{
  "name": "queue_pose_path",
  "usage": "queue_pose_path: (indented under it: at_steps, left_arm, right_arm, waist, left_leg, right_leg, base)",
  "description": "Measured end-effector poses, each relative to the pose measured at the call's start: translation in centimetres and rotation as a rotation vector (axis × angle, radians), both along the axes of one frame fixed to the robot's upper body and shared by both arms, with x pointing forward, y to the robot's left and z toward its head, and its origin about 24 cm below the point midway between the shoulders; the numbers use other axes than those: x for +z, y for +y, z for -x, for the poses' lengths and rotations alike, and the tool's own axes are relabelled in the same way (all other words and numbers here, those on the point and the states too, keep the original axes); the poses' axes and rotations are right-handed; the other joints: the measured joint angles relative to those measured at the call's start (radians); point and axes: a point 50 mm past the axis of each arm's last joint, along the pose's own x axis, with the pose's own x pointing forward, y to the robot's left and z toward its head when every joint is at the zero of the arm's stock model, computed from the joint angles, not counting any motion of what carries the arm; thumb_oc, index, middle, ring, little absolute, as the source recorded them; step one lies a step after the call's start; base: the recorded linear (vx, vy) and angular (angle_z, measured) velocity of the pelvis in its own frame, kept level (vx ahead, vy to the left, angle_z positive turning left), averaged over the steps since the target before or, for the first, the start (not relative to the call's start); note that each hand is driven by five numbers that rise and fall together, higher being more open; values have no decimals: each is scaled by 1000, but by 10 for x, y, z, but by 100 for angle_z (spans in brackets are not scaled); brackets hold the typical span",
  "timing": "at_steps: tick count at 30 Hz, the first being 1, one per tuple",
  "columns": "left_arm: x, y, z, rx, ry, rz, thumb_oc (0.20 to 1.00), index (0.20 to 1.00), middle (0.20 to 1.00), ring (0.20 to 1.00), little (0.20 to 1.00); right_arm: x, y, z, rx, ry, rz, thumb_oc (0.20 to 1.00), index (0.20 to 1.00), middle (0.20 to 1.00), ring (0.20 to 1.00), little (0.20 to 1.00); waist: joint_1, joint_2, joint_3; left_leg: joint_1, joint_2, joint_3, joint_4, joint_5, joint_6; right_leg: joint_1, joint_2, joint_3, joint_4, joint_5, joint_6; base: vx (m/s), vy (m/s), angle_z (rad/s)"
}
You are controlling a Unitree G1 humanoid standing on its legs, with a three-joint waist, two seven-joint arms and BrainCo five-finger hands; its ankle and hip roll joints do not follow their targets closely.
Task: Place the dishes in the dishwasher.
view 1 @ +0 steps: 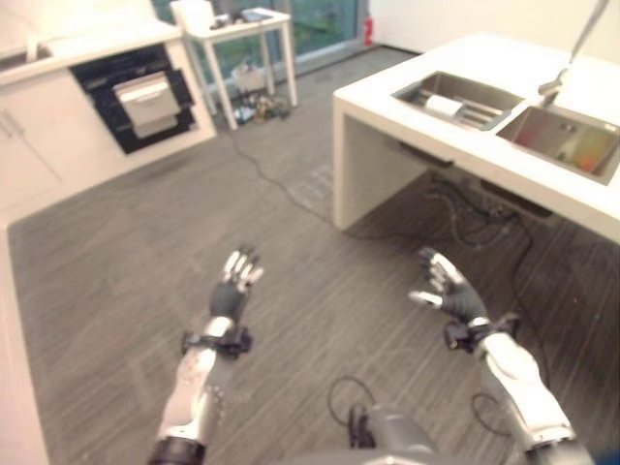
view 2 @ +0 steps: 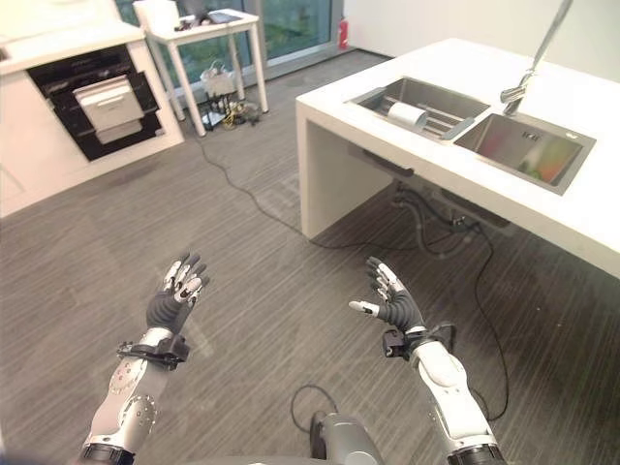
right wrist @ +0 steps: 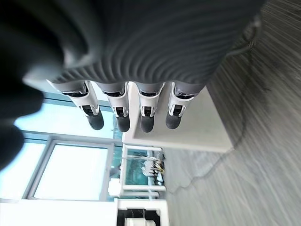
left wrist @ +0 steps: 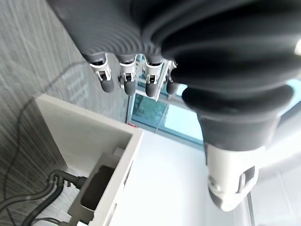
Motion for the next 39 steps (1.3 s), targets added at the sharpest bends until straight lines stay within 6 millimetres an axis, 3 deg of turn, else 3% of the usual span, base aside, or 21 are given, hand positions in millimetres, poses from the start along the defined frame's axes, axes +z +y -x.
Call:
queue_pose_path:
  at_steps: [2, 4, 6, 7, 8, 9, 11, 13, 14, 15, 16, 18, 20, 23, 26, 28, 32, 34, 35, 37, 39]
  left_arm:
    - [-2, -1, 6, -6, -1, 9, 1000, 1000, 1000, 1000, 1000]
    - [11, -8, 8, -25, -90, 26, 1000, 1000, 1000, 1000, 1000]
    - [22, -10, 9, -45, -153, 14, 1000, 1000, 1000, 1000, 1000]
    - [23, -9, 9, -44, -156, 12, 1000, 1000, 1000, 1000, 1000]
    - [30, -1, 9, -45, -193, -48, 1000, 1000, 1000, 1000, 1000]
    - [34, 1, 8, -54, -207, -82, 1000, 1000, 1000, 1000, 1000]
    - [42, 4, 8, -48, -254, -115, 1000, 1000, 1000, 1000, 1000]
    - [46, 1, 7, -63, -289, -115, 1000, 1000, 1000, 1000, 1000]
    - [44, -5, 5, -66, -289, -88, 1000, 1000, 1000, 1000, 1000]
    - [48, -9, 3, -34, -329, -40, 1000, 1000, 1000, 1000, 1000]
    - [50, -9, -1, -20, -350, -39, 1000, 1000, 1000, 1000, 1000]
    - [57, -8, -7, -32, -371, -81, 1000, 1000, 1000, 1000, 1000]
    - [63, -8, -11, -33, -397, -87, 1000, 1000, 1000, 1000, 1000]
    - [65, -2, -10, -23, -401, -109, 1000, 1000, 1000, 1000, 1000]
    - [66, 3, -7, -32, -399, -169, 1000, 1000, 1000, 1000, 1000]
    - [65, 1, -6, -49, -403, -202, 1000, 1000, 1000, 1000, 1000]
    - [64, 3, -2, -39, -400, -268, 1000, 1000, 1000, 1000, 1000]
    - [65, 7, -2, -31, -397, -283, 1000, 1000, 1000, 1000, 1000]
    - [68, 10, -4, -15, -406, -281, 1000, 1000, 1000, 1000, 1000]
    - [67, 12, -6, 8, -403, -273, 1000, 1000, 1000, 1000, 1000]
    - [57, 1, -4, 2, -370, -254, 1000, 1000, 1000, 1000, 1000]
  right_arm:
    - [-5, -6, 9, 6, 31, 20, 1000, 1000, 1000, 1000, 1000]
    - [3, -7, 9, 17, -14, 9, 1000, 1000, 1000, 1000, 1000]
    - [1, -2, 9, 34, -10, -6, 1000, 1000, 1000, 1000, 1000]
    - [1, -2, 9, 36, -9, -7, 1000, 1000, 1000, 1000, 1000]
    - [5, 0, 6, 45, -24, -23, 1000, 1000, 1000, 1000, 1000]
    - [7, -3, 5, 30, -34, -24, 1000, 1000, 1000, 1000, 1000]
    - [8, -3, 5, 40, -38, -22, 1000, 1000, 1000, 1000, 1000]
    - [3, -4, 8, 35, -17, -26, 1000, 1000, 1000, 1000, 1000]
    - [1, -8, 12, 24, -5, -22, 1000, 1000, 1000, 1000, 1000]
    - [15, -12, 12, 67, -39, 36, 1000, 1000, 1000, 1000, 1000]
    - [28, -16, 10, 76, -82, 43, 1000, 1000, 1000, 1000, 1000]
    - [29, -26, 12, 25, -77, 33, 1000, 1000, 1000, 1000, 1000]
    - [28, -27, 22, 11, -71, 26, 1000, 1000, 1000, 1000, 1000]
    - [24, -13, 18, 2, -89, -68, 1000, 1000, 1000, 1000, 1000]
    - [25, -3, 11, 18, -106, -101, 1000, 1000, 1000, 1000, 1000]
    - [21, -1, 11, 4, -92, -106, 1000, 1000, 1000, 1000, 1000]
    - [9, 17, 15, 48, -44, -133, 1000, 1000, 1000, 1000, 1000]
    - [7, 12, 20, 51, -25, -110, 1000, 1000, 1000, 1000, 1000]
    - [4, 0, 26, 17, -8, -91, 1000, 1000, 1000, 1000, 1000]
    - [4, -7, 26, -16, -8, -87, 1000, 1000, 1000, 1000, 1000]
    - [4, 0, 25, 11, -9, -95, 1000, 1000, 1000, 1000, 1000]
  waist:
    - [27, -27, -9]
    - [29, -30, -9]
    - [41, -65, 12]
    - [41, -71, 16]
    - [63, -114, 31]
    - [51, -90, 30]
    - [43, -67, 25]
    - [55, -58, 35]
    - [37, -22, 54]
    - [12, 38, 58]
    - [4, 33, 45]
    - [1, 28, 41]
    - [-2, 29, 8]
    - [34, -48, -4]
    - [82, -66, -3]
    - [83, -49, -1]
    - [77, -25, 18]
    - [74, -34, 20]
    - [56, -70, 25]
    - [37, -87, 60]
    - [28, -81, 74]
  left_leg:
    - [-12, -28, 46, 123, 170, -122]
    - [-287, -41, 43, 582, 286, -78]
    - [-540, -40, 50, 776, 256, -33]
    - [-561, -37, 48, 766, 253, -27]
    - [-581, 10, 75, 429, 235, 26]
    - [-557, 30, 72, 272, 246, 44]
    - [-513, 42, 75, 34, 252, 42]
    - [-517, 35, 50, 2, 259, 52]
    - [-517, 46, 23, 37, 257, 56]
    - [-512, 87, -23, 26, 274, 99]
    - [-497, 86, -12, 40, 259, 75]
    - [-435, 80, 38, 74, 228, 62]
    - [-386, 65, 52, 25, 200, 48]
    - [-366, -27, 16, -3, 206, 85]
    - [-343, -68, 20, 11, 165, 142]
    - [-348, -74, 4, 14, 137, 157]
    - [-338, -70, 25, 30, 130, 199]
    - [-320, -75, 26, -21, 156, 158]
    - [-312, -79, 55, -26, 144, 154]
    - [-322, -100, 56, 99, 48, 187]
    - [-315, -123, 81, 106, 49, 192]
  right_leg:
    - [117, 3, 52, -91, 14, -39]
    - [128, 9, 105, -110, 20, -53]
    - [156, -1, 112, -121, 48, -49]
    - [159, -1, 111, -123, 50, -48]
    - [229, -3, 87, -211, 7, 27]
    - [257, -3, 43, -208, -22, 143]
    - [283, 37, 48, -193, -38, 147]
    - [308, 53, -13, -201, -26, 120]
    - [279, 73, 4, -106, -6, 314]
    - [169, 44, 75, 82, -70, 118]
    - [171, -68, 93, 24, -105, 113]
    - [234, -135, 13, -17, -87, 127]
    - [266, -144, -6, 5, -83, 143]
    - [246, -211, 68, 47, -86, 140]
    - [264, -210, 77, -56, -34, 205]
    - [269, -210, 69, -52, 0, 189]
    - [49, -209, 9, 270, 66, 178]
    - [16, -146, -38, 150, 51, 168]
    - [24, -92, -28, -91, 41, 164]
    - [-51, -140, 18, -20, 81, 184]
    - [-159, -238, -35, -1, 144, 191]
  base:
    - [170, -211, -51]
    - [100, -120, -55]
    - [151, -8, -45]
    - [139, 70, -76]
    - [240, 204, -73]
    - [206, 239, -94]
    - [174, 231, -41]
    - [233, 367, -48]
    - [207, 372, -46]
    - [178, 328, -51]
    - [215, 374, -59]
    - [236, 396, -40]
    - [182, 336, 42]
    - [129, 288, 67]
    - [181, 443, 23]
    - [115, 351, 18]
    - [125, 177, -12]
    - [177, -57, -16]
    - [190, -121, 36]
    - [214, -138, 7]
    - [216, -152, -15]
